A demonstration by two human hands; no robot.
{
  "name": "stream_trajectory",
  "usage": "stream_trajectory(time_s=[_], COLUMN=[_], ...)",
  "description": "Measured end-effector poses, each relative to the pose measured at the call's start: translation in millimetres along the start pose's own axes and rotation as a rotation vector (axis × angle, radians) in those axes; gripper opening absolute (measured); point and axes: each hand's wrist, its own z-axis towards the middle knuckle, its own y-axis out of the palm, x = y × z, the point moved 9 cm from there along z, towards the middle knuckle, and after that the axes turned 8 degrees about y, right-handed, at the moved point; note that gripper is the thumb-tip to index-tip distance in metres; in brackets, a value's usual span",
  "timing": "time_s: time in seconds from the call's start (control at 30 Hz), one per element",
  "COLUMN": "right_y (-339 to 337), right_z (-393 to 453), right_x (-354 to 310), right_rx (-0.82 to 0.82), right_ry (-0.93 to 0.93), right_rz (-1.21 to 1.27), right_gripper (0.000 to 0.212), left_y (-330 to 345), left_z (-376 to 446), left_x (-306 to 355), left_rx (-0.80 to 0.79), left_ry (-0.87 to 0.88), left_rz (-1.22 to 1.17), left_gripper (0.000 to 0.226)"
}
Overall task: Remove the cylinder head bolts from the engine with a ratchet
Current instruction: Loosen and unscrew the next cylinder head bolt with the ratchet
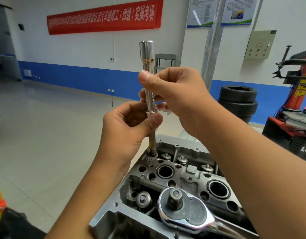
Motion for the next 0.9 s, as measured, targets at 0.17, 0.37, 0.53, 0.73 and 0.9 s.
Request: stream_trajectory(time_s=[0.17, 0.37, 0.53, 0.73, 0.9], right_y=[2.7, 7.0, 3.0, 4.9, 5.2], right_z=[2.0, 2.4, 3.0, 2.6, 1.5], right_x=[2.4, 5.9, 2.8, 3.1, 3.0], right_rx=[-0.008, -0.051, -0.006, -0.04, -0.024], right_ry=[0.035, 0.069, 0.006, 0.026, 0.039], right_rz=[-0.018, 0.008, 0.025, 0.012, 0.033], right_gripper=[0.029, 0.034, 0.025, 0.027, 0.025], left_y=[15.7, 13.8, 4.3, 14.4, 10.0], left_z=[-2.8, -1.8, 0.8, -3.0, -0.6], left_x=[-7.4, -6.6, -2.1, -8.7, -4.5], left_rx=[-0.161, -0.148, -0.053, -0.129, -0.092], left_ry=[-0.089, -0.069, 0.015, -0.112, -0.046], left_rz=[-0.149, -0.163, -0.023, -0.169, -0.124], left_gripper=[0.023, 0.023, 0.034, 0.025, 0.017])
